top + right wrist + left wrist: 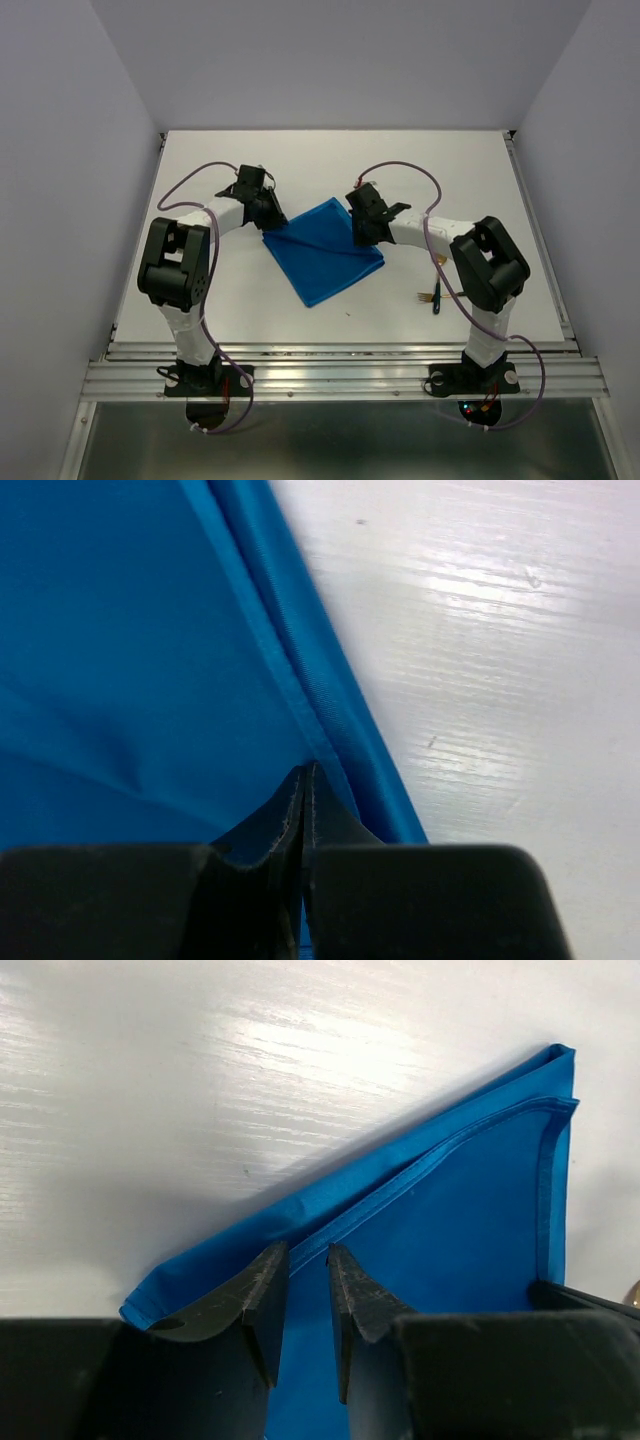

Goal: Fold the napkin into a case and place the utensils inside
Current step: Smooth out the upper triangle-folded napkin at the center of the board.

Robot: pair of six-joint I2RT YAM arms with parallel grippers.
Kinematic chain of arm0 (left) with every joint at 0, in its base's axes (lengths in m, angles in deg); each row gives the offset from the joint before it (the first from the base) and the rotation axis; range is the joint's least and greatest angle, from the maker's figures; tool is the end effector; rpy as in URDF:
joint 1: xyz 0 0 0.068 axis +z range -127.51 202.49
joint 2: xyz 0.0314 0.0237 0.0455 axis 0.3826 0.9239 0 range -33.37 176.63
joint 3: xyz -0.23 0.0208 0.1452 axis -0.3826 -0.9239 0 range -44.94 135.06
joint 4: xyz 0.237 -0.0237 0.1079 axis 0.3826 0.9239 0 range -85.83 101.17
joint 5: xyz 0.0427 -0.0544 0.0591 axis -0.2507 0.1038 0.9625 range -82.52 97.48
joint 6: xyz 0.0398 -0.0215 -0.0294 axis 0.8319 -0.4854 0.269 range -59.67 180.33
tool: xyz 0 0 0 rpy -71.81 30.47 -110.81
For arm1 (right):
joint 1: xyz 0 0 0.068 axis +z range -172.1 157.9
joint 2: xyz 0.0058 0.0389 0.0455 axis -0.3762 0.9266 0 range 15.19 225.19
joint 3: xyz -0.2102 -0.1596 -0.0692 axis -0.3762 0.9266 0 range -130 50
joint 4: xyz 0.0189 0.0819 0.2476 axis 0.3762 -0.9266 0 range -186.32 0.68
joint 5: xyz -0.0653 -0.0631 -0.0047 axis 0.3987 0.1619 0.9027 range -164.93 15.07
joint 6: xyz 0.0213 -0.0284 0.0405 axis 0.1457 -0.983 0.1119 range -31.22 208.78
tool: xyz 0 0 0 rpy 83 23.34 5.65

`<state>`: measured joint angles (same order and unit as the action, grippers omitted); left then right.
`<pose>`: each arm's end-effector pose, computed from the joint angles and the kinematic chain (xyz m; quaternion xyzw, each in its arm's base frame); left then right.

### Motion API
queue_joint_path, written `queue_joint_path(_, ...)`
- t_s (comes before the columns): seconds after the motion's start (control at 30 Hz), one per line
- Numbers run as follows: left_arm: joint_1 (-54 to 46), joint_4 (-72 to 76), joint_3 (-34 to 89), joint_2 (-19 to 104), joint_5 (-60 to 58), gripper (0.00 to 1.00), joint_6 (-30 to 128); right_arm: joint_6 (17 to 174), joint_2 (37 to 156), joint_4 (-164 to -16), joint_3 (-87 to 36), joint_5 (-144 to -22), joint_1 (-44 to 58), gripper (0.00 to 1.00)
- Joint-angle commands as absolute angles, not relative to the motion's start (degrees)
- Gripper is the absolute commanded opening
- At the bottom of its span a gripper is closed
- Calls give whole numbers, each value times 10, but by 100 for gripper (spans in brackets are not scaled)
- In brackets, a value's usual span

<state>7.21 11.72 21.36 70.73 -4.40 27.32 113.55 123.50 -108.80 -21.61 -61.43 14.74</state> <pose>0.3754 -0.1102 0.1893 -0.1029 0.9151 -0.2420 0.3056 0.3217 0.2306 0.1757 -0.0659 0.9485 0.0514 0.3057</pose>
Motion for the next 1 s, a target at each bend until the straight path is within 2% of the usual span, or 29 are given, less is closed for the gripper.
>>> queue_joint_path(0.0,74,104,205,717,-35,34,281,1145,1207,-1058,-215,-605,139,1)
queue_joint_path(0.23,74,125,214,717,-12,34,291,1144,1242,-1053,-206,-581,139,1)
queue_joint_path(0.4,72,146,230,640,-1,35,308,1142,1228,-1049,-192,-589,139,1)
queue_joint_path(0.6,40,165,242,602,-3,35,309,1135,1165,-1053,-215,-620,139,1)
queue_joint_path(0.77,5,154,211,598,-3,35,292,1143,1132,-1051,-224,-626,152,1)
queue_joint_path(0.97,-18,119,197,644,-46,35,304,1178,1172,-1043,-208,-659,158,1)
